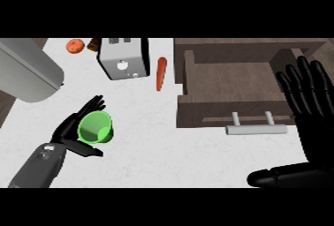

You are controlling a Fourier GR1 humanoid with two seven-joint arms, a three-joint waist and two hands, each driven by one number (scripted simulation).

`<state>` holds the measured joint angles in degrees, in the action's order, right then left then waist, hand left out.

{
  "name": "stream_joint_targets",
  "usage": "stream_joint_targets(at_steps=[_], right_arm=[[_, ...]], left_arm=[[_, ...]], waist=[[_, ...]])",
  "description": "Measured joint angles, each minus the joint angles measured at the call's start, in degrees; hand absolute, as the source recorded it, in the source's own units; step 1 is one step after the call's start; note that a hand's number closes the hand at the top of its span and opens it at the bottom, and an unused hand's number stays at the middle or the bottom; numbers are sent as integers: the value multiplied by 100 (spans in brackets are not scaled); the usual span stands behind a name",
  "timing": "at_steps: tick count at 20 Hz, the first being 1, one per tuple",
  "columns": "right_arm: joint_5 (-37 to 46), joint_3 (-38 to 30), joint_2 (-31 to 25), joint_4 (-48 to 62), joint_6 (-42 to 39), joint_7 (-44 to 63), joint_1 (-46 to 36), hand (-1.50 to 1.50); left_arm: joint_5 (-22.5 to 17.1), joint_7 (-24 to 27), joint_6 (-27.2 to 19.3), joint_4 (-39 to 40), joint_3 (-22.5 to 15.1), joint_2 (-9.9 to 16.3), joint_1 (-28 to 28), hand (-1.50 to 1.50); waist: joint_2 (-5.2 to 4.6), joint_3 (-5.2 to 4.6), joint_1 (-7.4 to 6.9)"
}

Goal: Pick up the cup, place it into the drawer and close the drawer

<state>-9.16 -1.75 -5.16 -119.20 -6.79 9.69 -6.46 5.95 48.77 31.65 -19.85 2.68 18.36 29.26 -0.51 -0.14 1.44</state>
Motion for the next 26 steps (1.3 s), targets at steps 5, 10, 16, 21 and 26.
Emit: stream_joint_targets(at_steps=[5, 10, 16, 21, 26], right_arm=[[-34, -47, -21, 81, -44, -54, -10, -150], [-124, -100, -53, -20, -52, 51, 23, -150], [-135, -97, -50, -104, -11, 148, -5, -150], [-100, -74, -40, -101, -25, 105, 43, -150], [-71, -69, -22, -99, -17, 67, 63, -150]], left_arm=[[-134, -57, 100, 174, 32, -67, 120, -150], [-231, -188, 297, 198, -46, -293, 140, -150], [-397, -293, 613, 130, -101, -336, 99, 150], [-512, -215, 702, -88, -170, -381, -6, 150], [-766, 109, 234, -213, 62, -446, -122, 150]], waist=[[-11, -1, 15], [-6, -5, 25], [-5, -9, 12], [-3, -10, -8], [5, -6, -40]])
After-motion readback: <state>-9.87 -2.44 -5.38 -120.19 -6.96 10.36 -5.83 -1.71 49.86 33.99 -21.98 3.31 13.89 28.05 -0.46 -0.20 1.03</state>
